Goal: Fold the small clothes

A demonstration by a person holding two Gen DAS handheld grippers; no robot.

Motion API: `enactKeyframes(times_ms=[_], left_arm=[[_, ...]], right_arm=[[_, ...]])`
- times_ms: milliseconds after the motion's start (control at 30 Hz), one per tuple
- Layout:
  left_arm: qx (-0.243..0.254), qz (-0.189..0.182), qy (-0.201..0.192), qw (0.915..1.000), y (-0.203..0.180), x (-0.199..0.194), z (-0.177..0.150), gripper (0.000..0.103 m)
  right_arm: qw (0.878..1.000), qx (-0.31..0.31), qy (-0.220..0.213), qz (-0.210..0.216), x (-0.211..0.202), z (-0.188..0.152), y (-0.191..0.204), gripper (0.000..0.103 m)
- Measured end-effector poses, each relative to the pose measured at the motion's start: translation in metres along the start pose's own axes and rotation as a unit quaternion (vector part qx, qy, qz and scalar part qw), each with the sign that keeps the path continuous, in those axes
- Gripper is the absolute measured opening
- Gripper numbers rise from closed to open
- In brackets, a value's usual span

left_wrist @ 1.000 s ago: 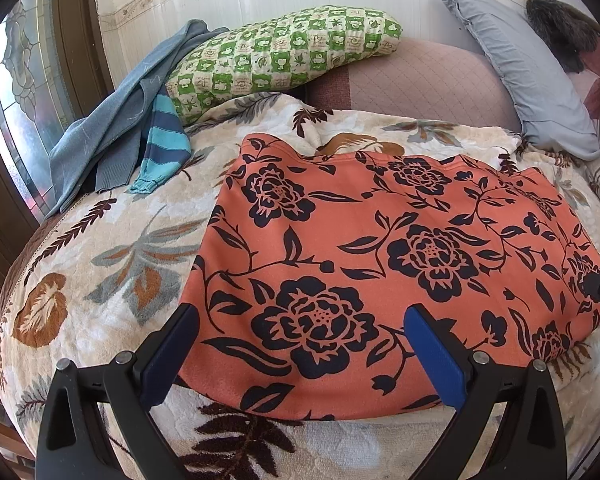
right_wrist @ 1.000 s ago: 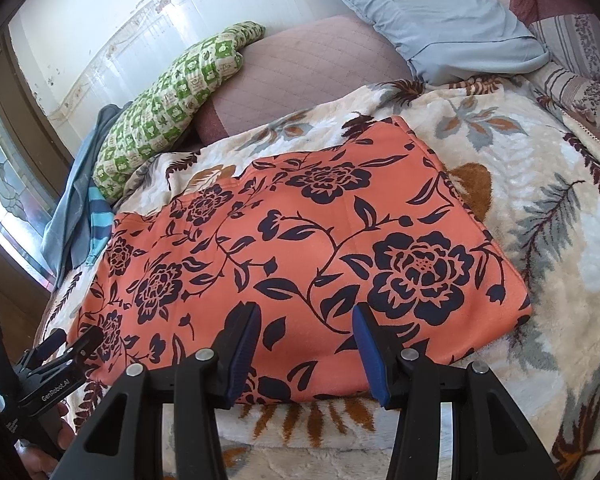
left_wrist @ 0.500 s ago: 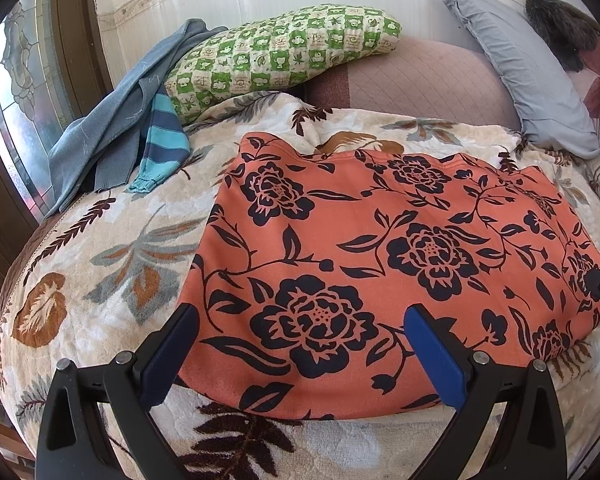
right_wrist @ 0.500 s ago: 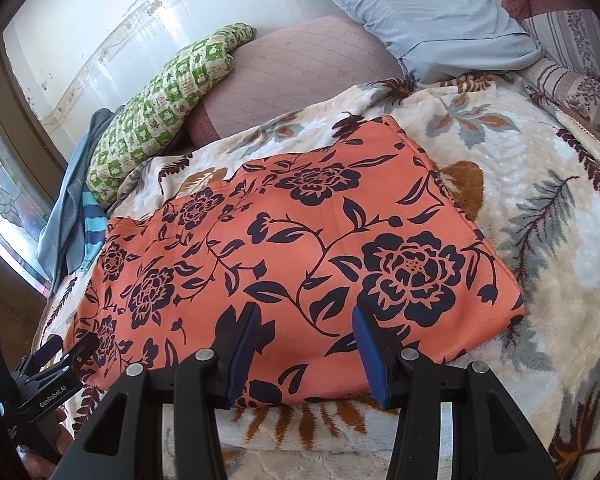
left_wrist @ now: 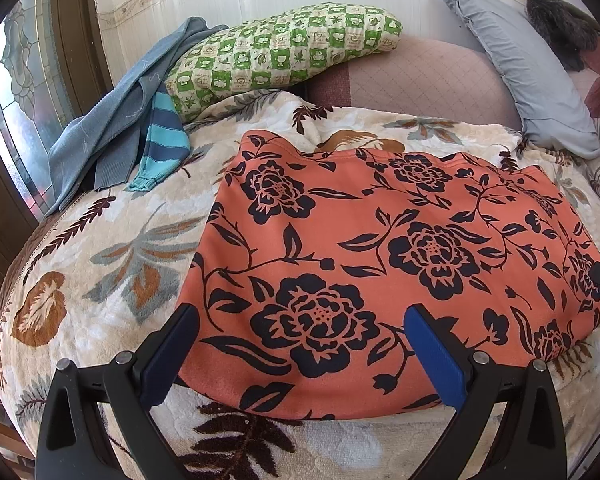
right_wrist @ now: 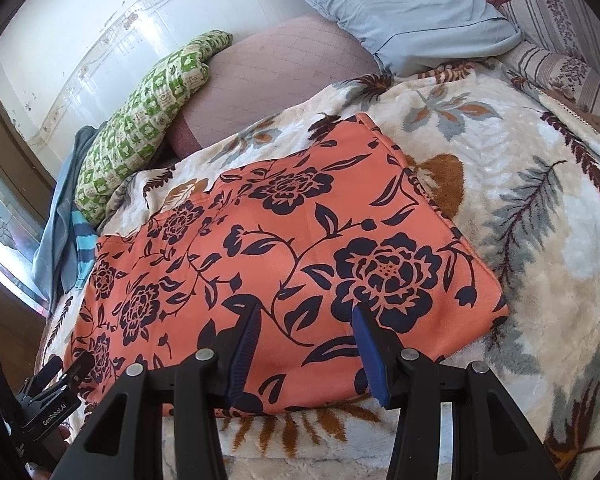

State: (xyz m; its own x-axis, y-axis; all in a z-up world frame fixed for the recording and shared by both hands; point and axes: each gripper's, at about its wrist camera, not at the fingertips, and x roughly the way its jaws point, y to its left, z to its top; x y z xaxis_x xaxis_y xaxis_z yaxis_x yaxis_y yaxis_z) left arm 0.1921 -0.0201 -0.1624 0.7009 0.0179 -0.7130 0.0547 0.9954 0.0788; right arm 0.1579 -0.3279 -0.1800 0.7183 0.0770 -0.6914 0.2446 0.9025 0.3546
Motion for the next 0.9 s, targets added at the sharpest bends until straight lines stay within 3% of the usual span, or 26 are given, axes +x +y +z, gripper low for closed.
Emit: enactKeyframes(times_ms=[700,900], left_arm=[[-0.001,-0.001,0.003,1.0,0.001,0.002,-0.001,0.102],[-0.003,0.007,0.012,0.9999,0.003,0.009,0.0,0.102]], right_arm=[[0.998,0.059,-0.003,-0.006,-0.001,0.01,-0.026,0.051],[0.994,0.107,-0.021,-0.013,-0.01,0.018,-0.05,0.051]])
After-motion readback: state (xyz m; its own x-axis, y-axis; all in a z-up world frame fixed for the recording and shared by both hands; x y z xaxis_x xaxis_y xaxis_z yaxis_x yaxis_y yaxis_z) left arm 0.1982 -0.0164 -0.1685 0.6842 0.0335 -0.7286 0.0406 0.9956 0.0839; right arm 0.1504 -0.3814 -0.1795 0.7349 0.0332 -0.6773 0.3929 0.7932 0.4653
